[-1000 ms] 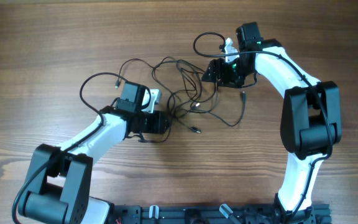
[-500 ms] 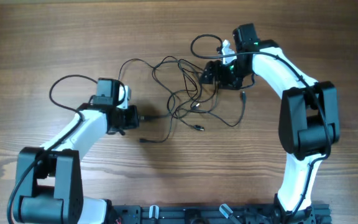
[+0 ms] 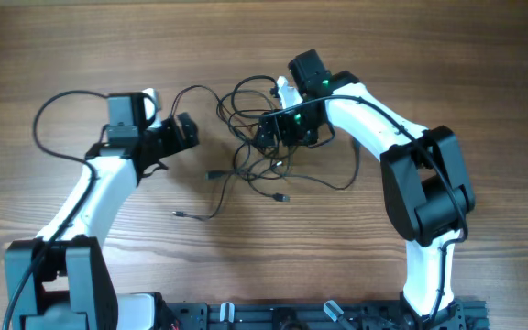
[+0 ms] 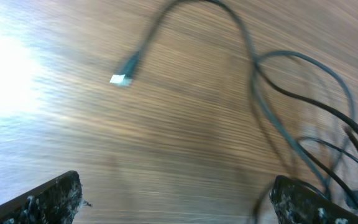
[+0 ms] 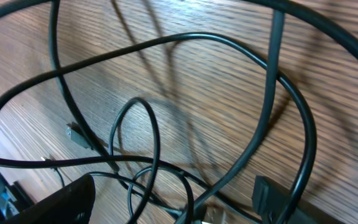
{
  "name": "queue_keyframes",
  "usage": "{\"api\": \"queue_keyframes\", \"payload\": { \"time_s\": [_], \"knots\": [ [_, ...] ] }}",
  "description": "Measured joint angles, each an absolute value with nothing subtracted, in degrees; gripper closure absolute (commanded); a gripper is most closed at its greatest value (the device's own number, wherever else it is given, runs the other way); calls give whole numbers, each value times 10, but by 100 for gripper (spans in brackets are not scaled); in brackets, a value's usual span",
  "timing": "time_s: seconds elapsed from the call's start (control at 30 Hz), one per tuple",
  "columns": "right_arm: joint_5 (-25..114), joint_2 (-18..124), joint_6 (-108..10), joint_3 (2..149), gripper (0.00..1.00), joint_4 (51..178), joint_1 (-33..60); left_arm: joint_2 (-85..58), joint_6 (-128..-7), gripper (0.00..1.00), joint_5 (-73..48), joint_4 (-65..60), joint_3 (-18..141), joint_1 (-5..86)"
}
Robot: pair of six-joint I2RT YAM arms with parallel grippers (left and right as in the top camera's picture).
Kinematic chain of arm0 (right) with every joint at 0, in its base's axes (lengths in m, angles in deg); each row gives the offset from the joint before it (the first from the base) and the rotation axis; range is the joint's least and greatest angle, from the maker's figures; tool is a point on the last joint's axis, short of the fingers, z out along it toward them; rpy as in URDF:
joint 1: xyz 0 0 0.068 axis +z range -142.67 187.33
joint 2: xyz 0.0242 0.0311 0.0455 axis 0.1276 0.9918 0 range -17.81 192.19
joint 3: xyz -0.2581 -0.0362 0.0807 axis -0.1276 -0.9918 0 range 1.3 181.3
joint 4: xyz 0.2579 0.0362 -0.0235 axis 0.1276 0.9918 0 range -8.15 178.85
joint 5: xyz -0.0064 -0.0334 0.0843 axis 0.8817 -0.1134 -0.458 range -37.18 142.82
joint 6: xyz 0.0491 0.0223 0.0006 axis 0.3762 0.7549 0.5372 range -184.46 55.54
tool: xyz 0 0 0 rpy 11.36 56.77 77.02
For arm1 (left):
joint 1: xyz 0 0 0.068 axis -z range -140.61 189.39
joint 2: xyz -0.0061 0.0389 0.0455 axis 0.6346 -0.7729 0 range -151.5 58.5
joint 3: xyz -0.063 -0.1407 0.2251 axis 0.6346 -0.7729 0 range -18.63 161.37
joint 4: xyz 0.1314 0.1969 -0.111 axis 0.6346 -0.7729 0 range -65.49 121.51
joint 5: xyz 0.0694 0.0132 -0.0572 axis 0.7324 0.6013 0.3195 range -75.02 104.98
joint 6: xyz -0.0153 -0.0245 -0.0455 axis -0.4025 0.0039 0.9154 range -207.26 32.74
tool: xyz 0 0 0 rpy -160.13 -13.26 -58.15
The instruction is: Untangle cables
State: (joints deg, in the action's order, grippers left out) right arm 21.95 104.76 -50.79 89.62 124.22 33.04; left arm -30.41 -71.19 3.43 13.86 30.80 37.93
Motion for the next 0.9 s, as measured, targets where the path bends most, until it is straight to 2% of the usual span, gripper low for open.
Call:
{"api": "queue_keyframes", "payload": {
  "time_s": [0.23, 0.53, 0.6, 0.77, 0.9],
  "knots": [
    [224, 1048, -485, 896, 10, 1220, 365, -304, -704, 0, 43, 108, 308, 288],
    [242, 1048, -480, 896, 11, 1220, 399, -304, -704, 0, 45, 90, 308, 276],
    [263, 1048, -480, 896, 18, 1220, 399, -304, -704, 0, 45, 87, 308, 276],
    [299, 1047, -479, 896, 22, 1225, 394, -304, -704, 0, 45, 87, 308, 276],
    [326, 1025, -494, 901, 30, 1229, 389, -304, -704, 0, 45, 87, 308, 276]
  ]
}}
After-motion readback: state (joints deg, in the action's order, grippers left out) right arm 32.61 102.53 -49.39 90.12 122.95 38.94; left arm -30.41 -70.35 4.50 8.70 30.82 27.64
